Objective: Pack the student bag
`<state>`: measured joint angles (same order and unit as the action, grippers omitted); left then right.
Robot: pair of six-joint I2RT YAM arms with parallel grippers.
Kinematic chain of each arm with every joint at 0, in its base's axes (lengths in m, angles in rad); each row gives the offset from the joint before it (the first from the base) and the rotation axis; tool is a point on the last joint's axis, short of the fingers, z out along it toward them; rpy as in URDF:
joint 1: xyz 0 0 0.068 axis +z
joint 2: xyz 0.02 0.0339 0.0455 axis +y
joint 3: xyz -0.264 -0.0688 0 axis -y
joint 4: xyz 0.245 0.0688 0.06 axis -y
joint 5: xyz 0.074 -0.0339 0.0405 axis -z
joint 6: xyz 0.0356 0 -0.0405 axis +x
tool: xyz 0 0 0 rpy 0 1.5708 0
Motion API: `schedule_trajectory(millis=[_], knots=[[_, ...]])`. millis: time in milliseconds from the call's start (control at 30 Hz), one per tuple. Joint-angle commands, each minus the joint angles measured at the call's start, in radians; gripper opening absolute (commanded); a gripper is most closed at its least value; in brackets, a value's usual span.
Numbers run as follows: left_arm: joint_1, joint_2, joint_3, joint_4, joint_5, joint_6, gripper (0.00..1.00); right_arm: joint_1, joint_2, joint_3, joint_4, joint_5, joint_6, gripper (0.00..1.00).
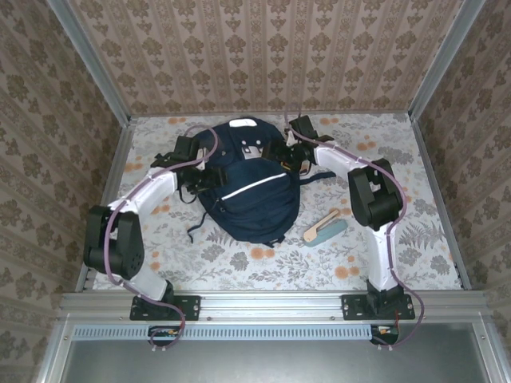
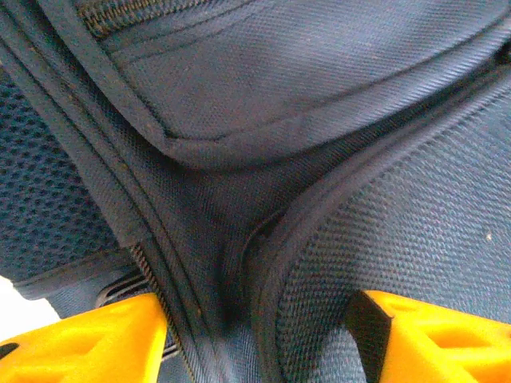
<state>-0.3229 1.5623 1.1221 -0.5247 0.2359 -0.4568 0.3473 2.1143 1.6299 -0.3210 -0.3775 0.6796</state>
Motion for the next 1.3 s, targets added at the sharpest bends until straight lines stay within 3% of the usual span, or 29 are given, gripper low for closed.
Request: schedule_trajectory(millis=[0, 267, 400, 533, 767, 1067, 1267], knots=[[-0.028, -0.068, 0.049, -0.098, -0.102, 0.064, 0.69, -0.033, -0.224, -0.065, -0.14, 0.127, 0.033, 0.84], [-0.068, -0.106, 0.097, -0.124, -0.188, 0.108, 0.75, -0.082, -0.651, -0.441, -0.414, 0.381, 0.124, 0.8], [-0.085, -0.113, 0.1, -0.088, -0.196, 0.117, 0.78, -0.084, -0.837, -0.606, -0.52, 0.433, 0.238, 0.79], [-0.108, -0.103, 0.113, -0.065, -0.193, 0.13, 0.79, -0.084, -0.957, -0.761, -0.532, 0.416, 0.415, 0.72], [-0.127, -0.052, 0.162, -0.073, -0.179, 0.143, 0.79, -0.084, -0.88, -0.873, -0.39, 0.312, 0.569, 0.64], [-0.207, -0.014, 0.218, -0.097, -0.151, 0.176, 0.8, -0.086, -0.699, -0.844, -0.279, 0.272, 0.568, 0.64], [-0.241, 0.001, 0.246, -0.116, -0.135, 0.213, 0.8, -0.089, -0.66, -0.862, -0.274, 0.276, 0.577, 0.58]])
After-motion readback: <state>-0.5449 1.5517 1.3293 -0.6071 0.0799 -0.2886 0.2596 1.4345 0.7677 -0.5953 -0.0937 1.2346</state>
